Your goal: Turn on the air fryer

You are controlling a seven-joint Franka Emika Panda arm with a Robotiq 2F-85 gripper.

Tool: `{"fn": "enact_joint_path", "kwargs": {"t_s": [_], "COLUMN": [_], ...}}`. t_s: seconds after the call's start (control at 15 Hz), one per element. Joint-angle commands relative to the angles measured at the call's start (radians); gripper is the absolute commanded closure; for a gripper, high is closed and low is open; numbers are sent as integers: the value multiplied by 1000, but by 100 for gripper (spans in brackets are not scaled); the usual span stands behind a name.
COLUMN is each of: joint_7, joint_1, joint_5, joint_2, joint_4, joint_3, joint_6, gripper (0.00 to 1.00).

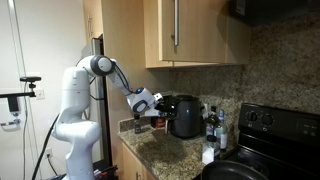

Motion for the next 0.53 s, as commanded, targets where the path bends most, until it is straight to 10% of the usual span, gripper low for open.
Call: {"fn": "enact_joint_path", "kwargs": {"t_s": [0.0, 0.47], "joint_7": [22, -255], "joint_1": [-21, 190], "joint_5": [-28, 123], "joint_2": [85, -139], "joint_4": [68, -255], "joint_3": [10, -122], "joint_6": [26, -32], "gripper": [0, 0]}}
